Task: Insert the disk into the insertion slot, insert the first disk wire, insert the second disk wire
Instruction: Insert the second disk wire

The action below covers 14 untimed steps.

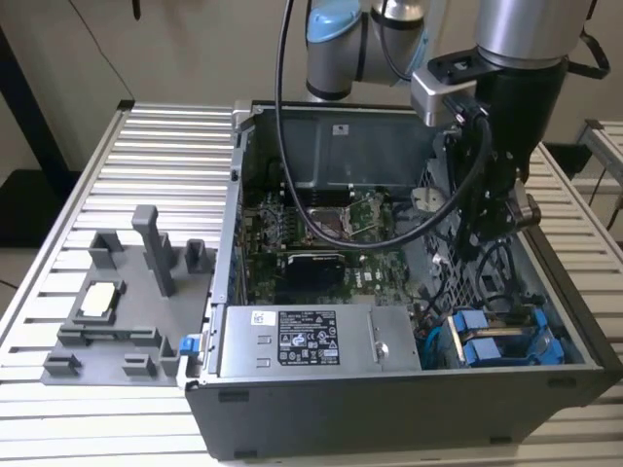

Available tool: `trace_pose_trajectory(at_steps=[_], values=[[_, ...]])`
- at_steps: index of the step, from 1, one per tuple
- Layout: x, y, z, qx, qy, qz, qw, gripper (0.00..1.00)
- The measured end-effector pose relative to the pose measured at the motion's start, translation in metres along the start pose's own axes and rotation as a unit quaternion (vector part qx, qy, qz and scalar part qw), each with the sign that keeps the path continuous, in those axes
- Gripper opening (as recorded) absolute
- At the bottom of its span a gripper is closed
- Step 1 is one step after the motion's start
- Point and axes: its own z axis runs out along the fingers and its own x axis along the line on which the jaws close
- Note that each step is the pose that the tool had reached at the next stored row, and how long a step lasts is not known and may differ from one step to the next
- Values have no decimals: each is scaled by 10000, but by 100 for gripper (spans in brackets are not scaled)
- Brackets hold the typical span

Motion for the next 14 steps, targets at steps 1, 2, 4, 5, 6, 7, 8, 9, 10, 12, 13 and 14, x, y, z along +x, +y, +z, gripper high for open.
trace_pose_trajectory(at_steps=[1,2,4,5,6,7,8,9,10,12,13,14], values=[[13,-8,3,-9,-1,-1,10000,16],[27,-17,5,-17,-2,-2,10000,16],[58,-33,11,-35,-5,-3,10000,16],[72,-39,14,-43,-7,-4,10000,16],[89,-46,17,-52,-8,-5,10000,16],[104,-52,19,-60,-8,-5,10000,16],[122,-59,22,-69,-9,-6,10000,16],[138,-65,24,-77,-10,-7,10000,16],[154,-71,27,-85,-11,-7,10000,16],[188,-84,32,-102,-13,-9,9999,16],[203,-90,35,-110,-14,-10,9999,16],[220,-96,38,-119,-15,-10,9999,16]])
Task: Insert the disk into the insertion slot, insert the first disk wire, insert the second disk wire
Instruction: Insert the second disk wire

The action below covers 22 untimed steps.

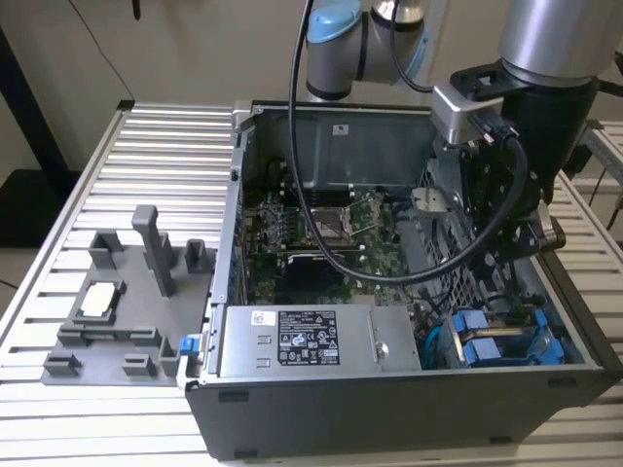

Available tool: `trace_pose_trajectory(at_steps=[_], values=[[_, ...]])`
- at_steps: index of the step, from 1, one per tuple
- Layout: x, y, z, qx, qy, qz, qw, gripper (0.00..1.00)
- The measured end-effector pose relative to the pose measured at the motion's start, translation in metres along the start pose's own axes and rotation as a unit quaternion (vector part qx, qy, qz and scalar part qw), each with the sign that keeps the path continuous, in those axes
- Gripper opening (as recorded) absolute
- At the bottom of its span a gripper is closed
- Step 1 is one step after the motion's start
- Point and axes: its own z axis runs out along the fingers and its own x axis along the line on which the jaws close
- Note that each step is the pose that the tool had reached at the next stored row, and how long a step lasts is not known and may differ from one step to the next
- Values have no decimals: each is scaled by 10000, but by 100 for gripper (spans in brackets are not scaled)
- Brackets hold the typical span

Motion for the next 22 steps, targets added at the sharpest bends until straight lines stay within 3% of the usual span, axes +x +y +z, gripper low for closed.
trace_pose_trajectory(at_steps=[9,15,16,18,19,20,22], values=[[150,-54,22,-77,-9,-6,10000,16],[236,-88,37,-155,-19,-12,9999,16],[242,-95,38,-181,-22,-15,9998,16],[246,-120,42,-338,-41,-29,9994,16],[247,-128,44,-395,-49,-34,9992,16],[249,-132,46,-415,-81,-35,9991,16],[251,-133,47,-397,-250,-24,9989,16]])
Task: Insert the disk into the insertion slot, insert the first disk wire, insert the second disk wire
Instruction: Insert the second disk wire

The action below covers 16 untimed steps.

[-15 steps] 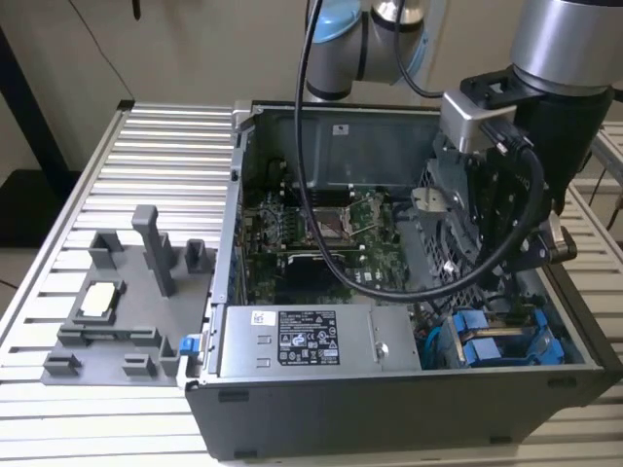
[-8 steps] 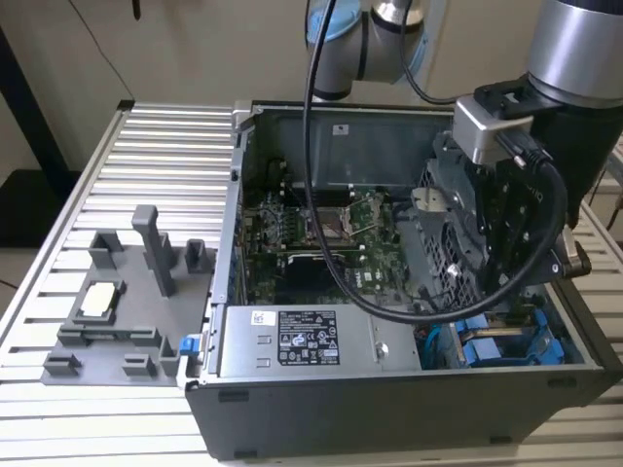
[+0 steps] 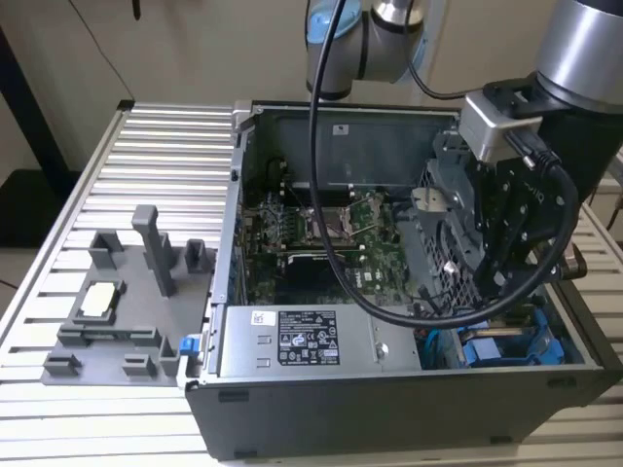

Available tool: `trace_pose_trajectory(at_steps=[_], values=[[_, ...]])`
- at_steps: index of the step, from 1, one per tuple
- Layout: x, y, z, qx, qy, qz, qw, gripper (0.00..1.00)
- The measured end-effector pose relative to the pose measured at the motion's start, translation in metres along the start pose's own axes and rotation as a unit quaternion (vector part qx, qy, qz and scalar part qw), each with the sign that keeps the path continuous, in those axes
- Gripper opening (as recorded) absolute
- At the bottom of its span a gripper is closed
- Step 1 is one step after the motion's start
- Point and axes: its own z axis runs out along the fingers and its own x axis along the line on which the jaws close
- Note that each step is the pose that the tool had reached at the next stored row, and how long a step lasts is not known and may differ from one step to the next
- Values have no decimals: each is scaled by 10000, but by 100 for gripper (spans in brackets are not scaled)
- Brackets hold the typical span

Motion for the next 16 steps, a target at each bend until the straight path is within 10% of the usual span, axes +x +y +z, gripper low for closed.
trace_pose_trajectory(at_steps=[2,6,9,16], values=[[4,-3,1,22,-180,2,9998,16],[25,-10,10,43,-350,13,9994,16],[44,-31,12,12,-378,20,9993,16],[105,-186,18,-275,-413,17,9988,16]])
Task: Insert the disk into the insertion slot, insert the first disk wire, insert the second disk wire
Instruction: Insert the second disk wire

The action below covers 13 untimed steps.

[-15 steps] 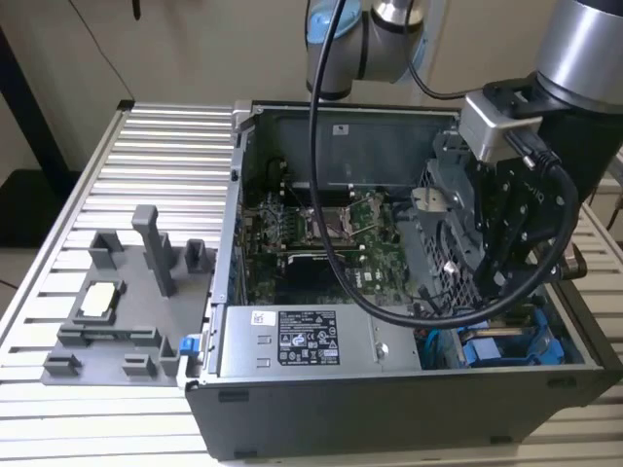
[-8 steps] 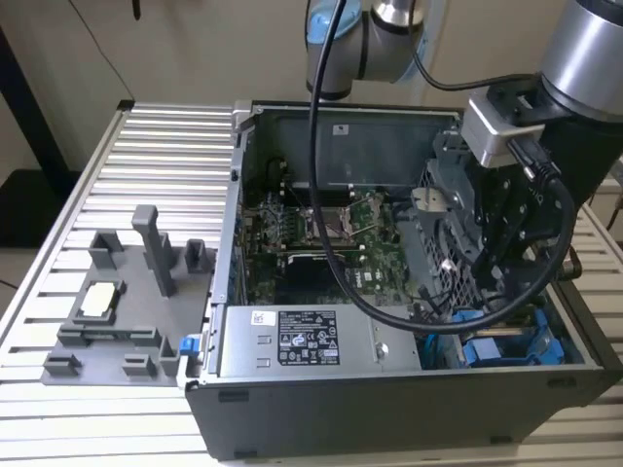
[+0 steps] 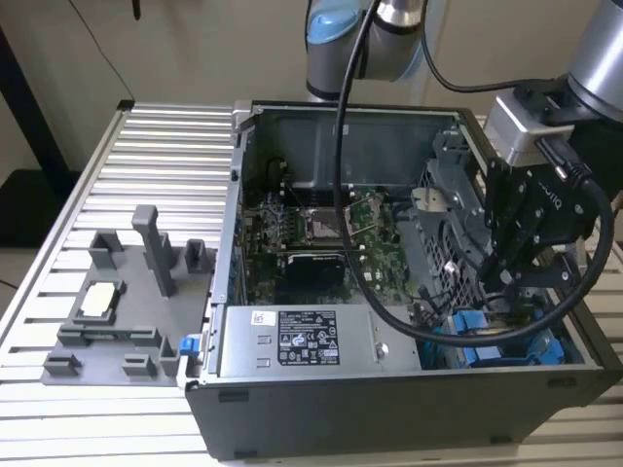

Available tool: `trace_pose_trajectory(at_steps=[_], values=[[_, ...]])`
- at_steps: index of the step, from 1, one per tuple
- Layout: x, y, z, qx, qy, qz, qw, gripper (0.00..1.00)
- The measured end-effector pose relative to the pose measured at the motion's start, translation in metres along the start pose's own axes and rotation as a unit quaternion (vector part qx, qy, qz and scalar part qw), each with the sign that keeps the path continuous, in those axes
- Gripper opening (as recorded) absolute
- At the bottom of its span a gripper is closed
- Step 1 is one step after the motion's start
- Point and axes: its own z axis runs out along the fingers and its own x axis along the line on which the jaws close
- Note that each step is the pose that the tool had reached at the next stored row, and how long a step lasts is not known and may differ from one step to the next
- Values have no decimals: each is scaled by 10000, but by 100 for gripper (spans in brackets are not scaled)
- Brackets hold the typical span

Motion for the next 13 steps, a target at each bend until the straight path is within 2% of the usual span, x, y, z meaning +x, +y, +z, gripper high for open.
trace_pose_trajectory(at_steps=[2,8,13], values=[[16,-29,1,-24,-3,1,10000,16],[87,-100,12,-53,-6,2,10000,16],[131,-118,28,-60,-9,31,10000,16]])
